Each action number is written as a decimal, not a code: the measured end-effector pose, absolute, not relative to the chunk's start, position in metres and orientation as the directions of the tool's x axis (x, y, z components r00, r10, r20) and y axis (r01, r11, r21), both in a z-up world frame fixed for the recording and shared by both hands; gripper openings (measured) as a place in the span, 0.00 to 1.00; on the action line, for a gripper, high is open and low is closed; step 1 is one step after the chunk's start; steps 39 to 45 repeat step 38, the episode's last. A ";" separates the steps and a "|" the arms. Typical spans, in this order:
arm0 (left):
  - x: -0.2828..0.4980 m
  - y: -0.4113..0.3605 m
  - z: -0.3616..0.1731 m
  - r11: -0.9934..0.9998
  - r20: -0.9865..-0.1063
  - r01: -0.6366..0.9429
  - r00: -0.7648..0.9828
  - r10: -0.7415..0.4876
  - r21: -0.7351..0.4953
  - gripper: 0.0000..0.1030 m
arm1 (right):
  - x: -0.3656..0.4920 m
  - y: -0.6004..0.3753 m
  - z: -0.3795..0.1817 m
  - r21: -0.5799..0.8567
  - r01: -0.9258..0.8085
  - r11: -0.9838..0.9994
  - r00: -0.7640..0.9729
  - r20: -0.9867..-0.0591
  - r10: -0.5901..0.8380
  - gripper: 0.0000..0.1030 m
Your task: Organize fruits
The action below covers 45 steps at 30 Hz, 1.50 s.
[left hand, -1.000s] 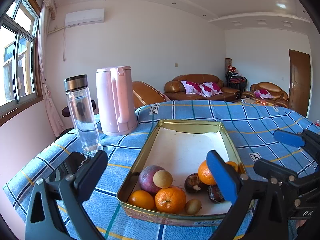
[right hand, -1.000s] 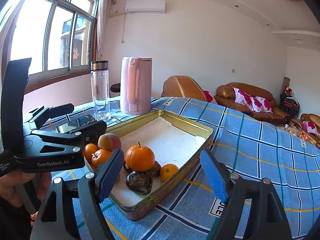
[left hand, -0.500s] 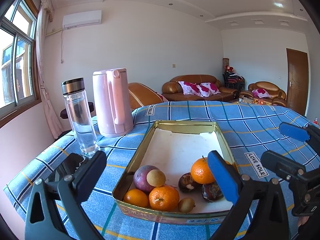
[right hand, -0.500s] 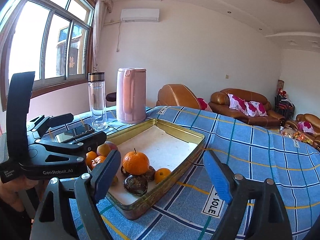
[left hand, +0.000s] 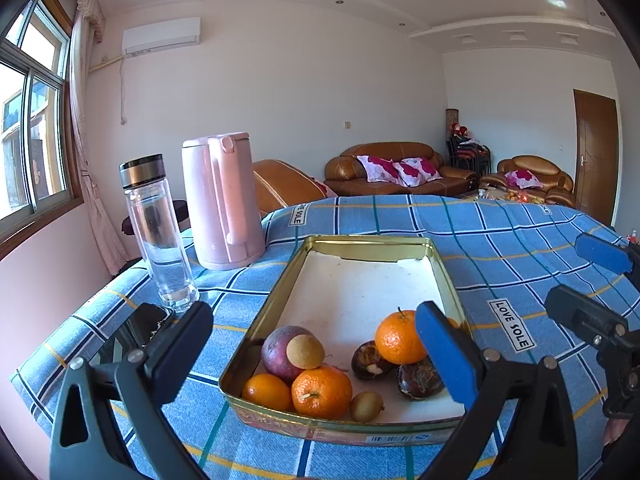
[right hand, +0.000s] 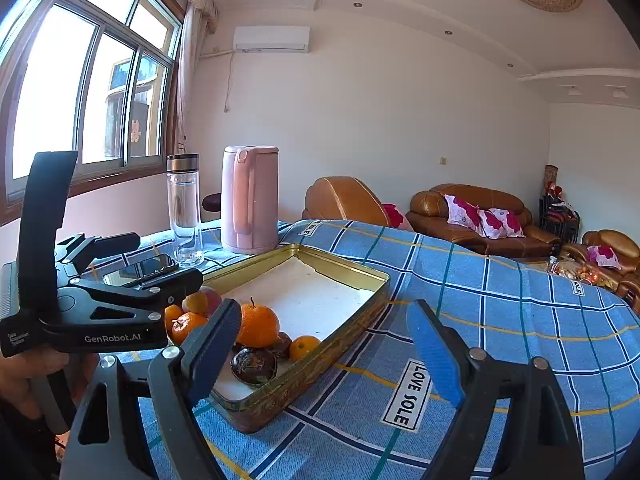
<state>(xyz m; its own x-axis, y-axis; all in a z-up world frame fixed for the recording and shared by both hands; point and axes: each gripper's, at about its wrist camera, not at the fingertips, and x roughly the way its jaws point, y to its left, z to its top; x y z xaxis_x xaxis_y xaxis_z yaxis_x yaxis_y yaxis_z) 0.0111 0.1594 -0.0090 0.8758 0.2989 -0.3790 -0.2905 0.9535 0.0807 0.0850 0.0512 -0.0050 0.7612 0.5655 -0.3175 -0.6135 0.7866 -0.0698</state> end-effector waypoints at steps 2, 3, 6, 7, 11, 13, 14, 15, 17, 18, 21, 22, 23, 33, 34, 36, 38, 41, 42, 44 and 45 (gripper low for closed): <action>0.012 0.157 -0.009 0.953 -0.379 -0.291 0.874 0.303 0.091 1.00 | 0.084 0.048 -0.005 -0.069 -0.612 0.788 0.763 -0.314 0.565 0.83; 0.012 0.157 -0.009 0.952 -0.379 -0.291 0.874 0.305 0.095 1.00 | 0.084 0.047 -0.005 -0.069 -0.611 0.788 0.764 -0.313 0.564 0.83; 0.012 0.153 -0.009 0.949 -0.376 -0.294 0.872 0.313 0.111 1.00 | 0.083 0.045 -0.005 -0.078 -0.603 0.794 0.771 -0.311 0.555 0.83; 0.012 0.152 -0.008 0.950 -0.376 -0.293 0.872 0.314 0.113 1.00 | 0.083 0.044 -0.005 -0.079 -0.600 0.796 0.774 -0.310 0.553 0.83; 0.012 0.151 -0.008 0.950 -0.376 -0.291 0.872 0.313 0.115 1.00 | 0.082 0.040 -0.004 -0.080 -0.592 0.802 0.780 -0.304 0.546 0.83; 0.011 0.150 -0.007 0.950 -0.370 -0.291 0.875 0.313 0.116 1.00 | 0.081 0.038 -0.004 -0.083 -0.589 0.804 0.784 -0.300 0.544 0.83; 0.010 0.149 -0.006 0.950 -0.366 -0.290 0.876 0.313 0.117 1.00 | 0.081 0.038 -0.004 -0.084 -0.588 0.804 0.785 -0.299 0.543 0.83; 0.010 0.148 -0.006 0.951 -0.364 -0.287 0.878 0.310 0.115 1.00 | 0.081 0.037 -0.004 -0.085 -0.588 0.805 0.785 -0.299 0.542 0.83; 0.009 0.147 -0.005 0.954 -0.361 -0.279 0.883 0.299 0.109 1.00 | 0.081 0.036 -0.004 -0.087 -0.587 0.805 0.786 -0.300 0.541 0.83; 0.009 0.147 -0.004 0.953 -0.357 -0.280 0.884 0.302 0.111 1.00 | 0.081 0.036 -0.004 -0.088 -0.586 0.805 0.787 -0.299 0.540 0.83; 0.008 0.144 -0.002 0.954 -0.347 -0.276 0.888 0.301 0.119 1.00 | 0.080 0.034 -0.005 -0.093 -0.583 0.807 0.790 -0.300 0.535 0.83; 0.008 0.143 -0.002 0.954 -0.345 -0.274 0.890 0.299 0.119 1.00 | 0.080 0.033 -0.005 -0.094 -0.582 0.808 0.790 -0.300 0.534 0.83; 0.008 0.143 -0.002 0.955 -0.343 -0.272 0.891 0.297 0.120 1.00 | 0.080 0.033 -0.005 -0.095 -0.581 0.809 0.791 -0.300 0.533 0.83; 0.009 0.137 -0.001 0.956 -0.336 -0.264 0.895 0.292 0.128 1.00 | 0.081 0.028 -0.008 -0.092 -0.577 0.811 0.792 -0.307 0.528 0.83; 0.008 0.136 -0.001 0.956 -0.333 -0.263 0.897 0.292 0.128 1.00 | 0.080 0.027 -0.008 -0.093 -0.577 0.811 0.792 -0.307 0.528 0.83; 0.008 0.135 0.000 0.957 -0.329 -0.260 0.899 0.288 0.128 1.00 | 0.081 0.026 -0.009 -0.094 -0.575 0.812 0.792 -0.310 0.525 0.83; 0.008 0.134 0.001 0.959 -0.329 -0.255 0.901 0.283 0.125 1.00 | 0.081 0.024 -0.009 -0.091 -0.572 0.815 0.794 -0.311 0.523 0.83; 0.008 0.134 0.001 0.959 -0.329 -0.255 0.901 0.283 0.125 1.00 | 0.081 0.024 -0.009 -0.091 -0.572 0.815 0.794 -0.311 0.523 0.83; 0.008 0.134 0.001 0.959 -0.329 -0.255 0.901 0.283 0.125 1.00 | 0.081 0.024 -0.009 -0.091 -0.572 0.815 0.794 -0.311 0.523 0.83; 0.008 0.134 0.001 0.959 -0.329 -0.255 0.901 0.283 0.125 1.00 | 0.081 0.024 -0.009 -0.091 -0.572 0.815 0.794 -0.311 0.523 0.83; 0.008 0.134 0.001 0.959 -0.329 -0.255 0.901 0.283 0.125 1.00 | 0.081 0.024 -0.009 -0.091 -0.572 0.815 0.794 -0.311 0.523 0.83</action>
